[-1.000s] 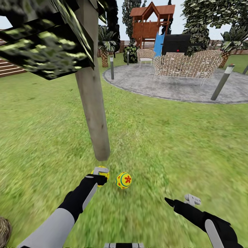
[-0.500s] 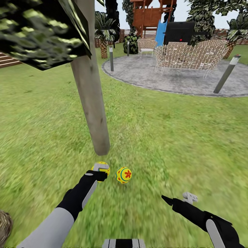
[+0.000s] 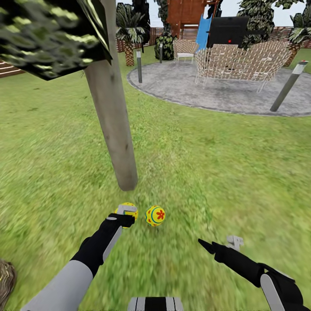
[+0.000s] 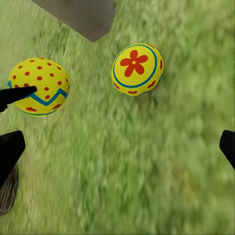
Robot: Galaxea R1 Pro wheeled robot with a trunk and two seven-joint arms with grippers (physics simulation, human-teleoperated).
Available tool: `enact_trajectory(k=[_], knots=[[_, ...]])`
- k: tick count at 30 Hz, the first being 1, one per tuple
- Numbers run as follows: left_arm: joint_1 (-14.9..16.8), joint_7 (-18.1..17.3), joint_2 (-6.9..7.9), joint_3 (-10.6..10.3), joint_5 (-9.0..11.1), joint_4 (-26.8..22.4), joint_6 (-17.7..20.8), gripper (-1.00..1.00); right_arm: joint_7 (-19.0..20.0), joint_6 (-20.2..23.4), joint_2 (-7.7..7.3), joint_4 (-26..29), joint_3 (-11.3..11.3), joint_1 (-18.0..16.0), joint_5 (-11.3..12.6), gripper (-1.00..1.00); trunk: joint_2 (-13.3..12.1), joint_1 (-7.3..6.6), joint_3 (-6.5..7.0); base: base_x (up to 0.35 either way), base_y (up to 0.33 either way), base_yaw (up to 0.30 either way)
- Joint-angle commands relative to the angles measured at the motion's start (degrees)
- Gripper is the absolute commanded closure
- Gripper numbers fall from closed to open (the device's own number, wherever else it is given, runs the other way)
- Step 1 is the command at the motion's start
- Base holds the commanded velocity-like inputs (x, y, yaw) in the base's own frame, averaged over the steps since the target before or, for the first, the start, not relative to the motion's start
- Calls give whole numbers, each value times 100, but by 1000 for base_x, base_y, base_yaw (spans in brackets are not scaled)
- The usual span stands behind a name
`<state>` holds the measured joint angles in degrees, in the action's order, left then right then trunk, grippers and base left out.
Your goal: Take the three Easter eggs out of the wicker basket on the lawn in the garden, then place them on the lawn next to a single tree (choose any tree) so that all three eggs are next to the same tree and none are left in the basket.
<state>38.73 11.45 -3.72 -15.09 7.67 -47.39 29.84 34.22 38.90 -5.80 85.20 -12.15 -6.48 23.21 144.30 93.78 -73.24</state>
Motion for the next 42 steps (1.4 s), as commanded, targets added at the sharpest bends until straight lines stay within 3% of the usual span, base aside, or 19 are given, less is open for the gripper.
enact_trajectory(k=[1, 9, 31, 42], knots=[[3, 50, 3, -19, 59, -9, 22, 100, 17, 31, 0, 4, -7, -3, 26, -100, 3, 1, -27, 0, 0, 0], [3, 50, 3, -20, 59, -231, 22, 100, 23, 22, 0, 6, -7, -2, 17, -100, 6, 6, -71, 0, 0, 0], [3, 50, 3, -20, 59, -288, 22, 100, 23, 13, 0, 6, -7, -2, 17, -100, 35, 63, -559, 0, 0, 0], [3, 48, 3, -20, 59, -284, 25, 100, 23, 13, 0, 6, -7, -2, 17, -100, 35, 63, -559, 9, 2, 0]])
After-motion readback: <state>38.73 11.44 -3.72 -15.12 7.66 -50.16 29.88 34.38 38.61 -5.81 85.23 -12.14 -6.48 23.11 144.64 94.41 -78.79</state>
